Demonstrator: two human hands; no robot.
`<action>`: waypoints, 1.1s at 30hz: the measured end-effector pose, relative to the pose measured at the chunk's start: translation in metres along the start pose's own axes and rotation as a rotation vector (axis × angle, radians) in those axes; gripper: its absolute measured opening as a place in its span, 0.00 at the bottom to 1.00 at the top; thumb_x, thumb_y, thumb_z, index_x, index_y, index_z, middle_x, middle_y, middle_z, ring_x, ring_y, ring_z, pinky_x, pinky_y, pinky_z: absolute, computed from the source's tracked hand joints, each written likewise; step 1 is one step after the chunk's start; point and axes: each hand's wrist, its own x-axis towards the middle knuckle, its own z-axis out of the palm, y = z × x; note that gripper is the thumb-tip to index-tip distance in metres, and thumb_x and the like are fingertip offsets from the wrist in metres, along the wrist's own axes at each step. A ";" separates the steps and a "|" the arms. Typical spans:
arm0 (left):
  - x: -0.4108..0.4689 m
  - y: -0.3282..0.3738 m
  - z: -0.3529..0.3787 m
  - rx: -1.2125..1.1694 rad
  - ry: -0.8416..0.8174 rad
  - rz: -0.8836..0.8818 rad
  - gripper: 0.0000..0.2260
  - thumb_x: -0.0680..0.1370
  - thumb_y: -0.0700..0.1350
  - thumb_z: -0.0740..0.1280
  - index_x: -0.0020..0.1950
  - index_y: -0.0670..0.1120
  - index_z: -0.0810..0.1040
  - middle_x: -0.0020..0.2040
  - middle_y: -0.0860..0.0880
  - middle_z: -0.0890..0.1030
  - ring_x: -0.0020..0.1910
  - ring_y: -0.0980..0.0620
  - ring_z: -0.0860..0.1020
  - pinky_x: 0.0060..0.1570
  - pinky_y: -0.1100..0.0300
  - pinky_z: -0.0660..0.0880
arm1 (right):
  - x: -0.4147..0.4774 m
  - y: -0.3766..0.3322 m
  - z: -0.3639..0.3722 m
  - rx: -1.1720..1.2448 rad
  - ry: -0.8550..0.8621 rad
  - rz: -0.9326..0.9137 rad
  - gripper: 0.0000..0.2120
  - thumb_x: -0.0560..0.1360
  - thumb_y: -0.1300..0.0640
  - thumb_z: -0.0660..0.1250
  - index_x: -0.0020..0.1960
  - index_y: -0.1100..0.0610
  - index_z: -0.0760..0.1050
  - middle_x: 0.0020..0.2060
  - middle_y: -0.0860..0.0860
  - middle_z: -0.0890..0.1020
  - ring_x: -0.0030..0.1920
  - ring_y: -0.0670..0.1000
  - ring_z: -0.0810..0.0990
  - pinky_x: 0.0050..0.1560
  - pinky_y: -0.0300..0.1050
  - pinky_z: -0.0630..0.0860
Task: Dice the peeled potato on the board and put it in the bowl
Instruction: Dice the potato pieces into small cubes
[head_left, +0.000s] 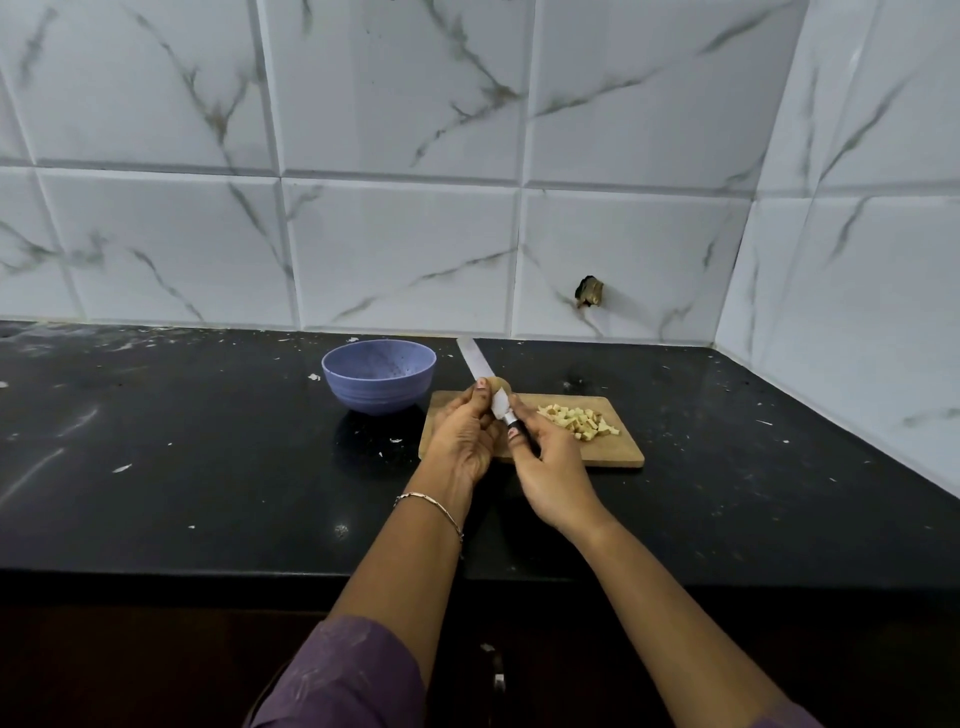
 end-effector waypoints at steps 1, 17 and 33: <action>0.000 0.000 -0.001 -0.009 0.005 0.001 0.13 0.82 0.39 0.63 0.62 0.31 0.75 0.45 0.39 0.80 0.34 0.49 0.83 0.36 0.58 0.82 | 0.000 0.000 0.000 0.004 -0.003 0.004 0.21 0.82 0.59 0.61 0.74 0.51 0.68 0.65 0.38 0.73 0.66 0.37 0.69 0.63 0.30 0.65; -0.001 -0.001 0.001 0.038 0.025 -0.014 0.06 0.80 0.37 0.66 0.51 0.34 0.78 0.44 0.40 0.81 0.35 0.49 0.82 0.38 0.57 0.82 | -0.002 -0.005 -0.001 -0.082 -0.050 0.032 0.23 0.84 0.58 0.58 0.77 0.51 0.62 0.72 0.45 0.70 0.70 0.40 0.65 0.68 0.34 0.61; -0.004 -0.002 -0.001 0.151 -0.012 -0.044 0.17 0.79 0.38 0.67 0.65 0.30 0.74 0.47 0.40 0.81 0.45 0.47 0.81 0.44 0.57 0.81 | 0.003 -0.005 -0.002 -0.108 -0.055 0.084 0.25 0.85 0.54 0.55 0.80 0.54 0.53 0.78 0.50 0.60 0.78 0.48 0.57 0.78 0.47 0.56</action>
